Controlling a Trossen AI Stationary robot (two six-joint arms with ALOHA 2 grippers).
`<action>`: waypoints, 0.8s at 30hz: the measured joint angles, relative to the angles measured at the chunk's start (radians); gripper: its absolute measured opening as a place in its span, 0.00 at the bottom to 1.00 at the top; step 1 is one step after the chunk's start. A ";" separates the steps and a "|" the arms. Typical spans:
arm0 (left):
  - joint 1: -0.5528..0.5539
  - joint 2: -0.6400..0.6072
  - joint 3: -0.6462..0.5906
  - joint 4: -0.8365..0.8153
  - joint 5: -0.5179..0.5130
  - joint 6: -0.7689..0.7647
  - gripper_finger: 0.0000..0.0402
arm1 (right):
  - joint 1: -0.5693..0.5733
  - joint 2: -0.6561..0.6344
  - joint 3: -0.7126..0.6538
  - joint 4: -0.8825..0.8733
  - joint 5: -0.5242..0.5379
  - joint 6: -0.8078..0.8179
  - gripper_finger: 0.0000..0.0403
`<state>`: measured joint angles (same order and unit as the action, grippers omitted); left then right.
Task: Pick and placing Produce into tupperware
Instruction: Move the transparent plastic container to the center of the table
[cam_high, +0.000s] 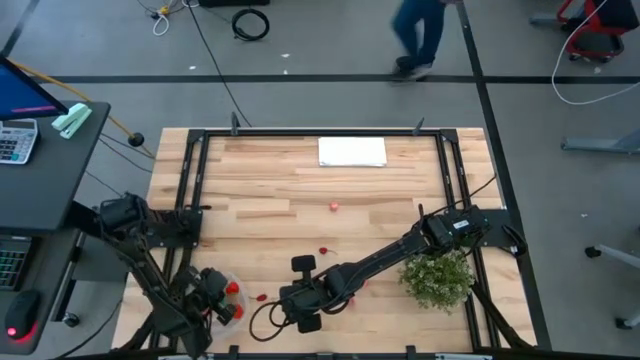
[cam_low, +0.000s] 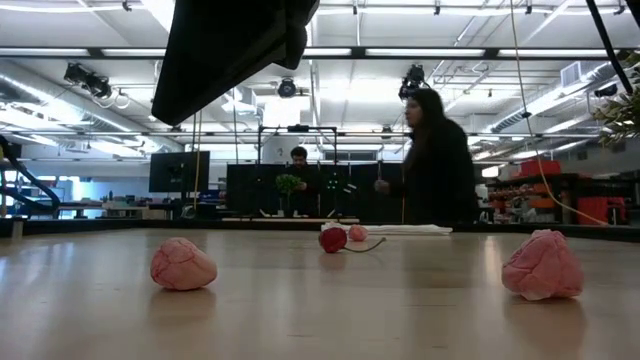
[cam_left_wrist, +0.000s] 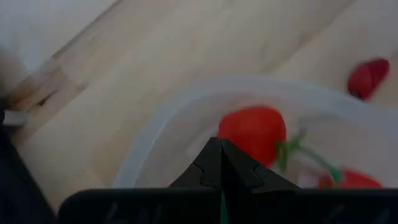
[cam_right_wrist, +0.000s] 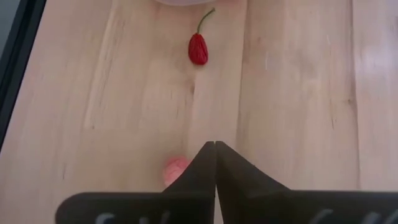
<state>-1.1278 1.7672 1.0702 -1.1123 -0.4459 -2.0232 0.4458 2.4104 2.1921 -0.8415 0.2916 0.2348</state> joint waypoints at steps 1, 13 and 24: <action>0.008 0.015 0.000 0.000 -0.010 -0.001 0.01 | 0.000 0.000 0.000 0.000 0.000 -0.001 0.02; 0.137 0.059 0.000 -0.180 -0.107 0.061 0.01 | 0.000 0.000 0.000 0.000 0.000 -0.057 0.02; 0.364 0.059 0.000 -0.173 -0.289 0.302 0.01 | -0.005 0.000 0.000 0.001 0.000 -0.074 0.02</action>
<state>-0.7637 1.8259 1.0702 -1.2856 -0.7347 -1.7211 0.4408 2.4104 2.1925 -0.8410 0.2916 0.1608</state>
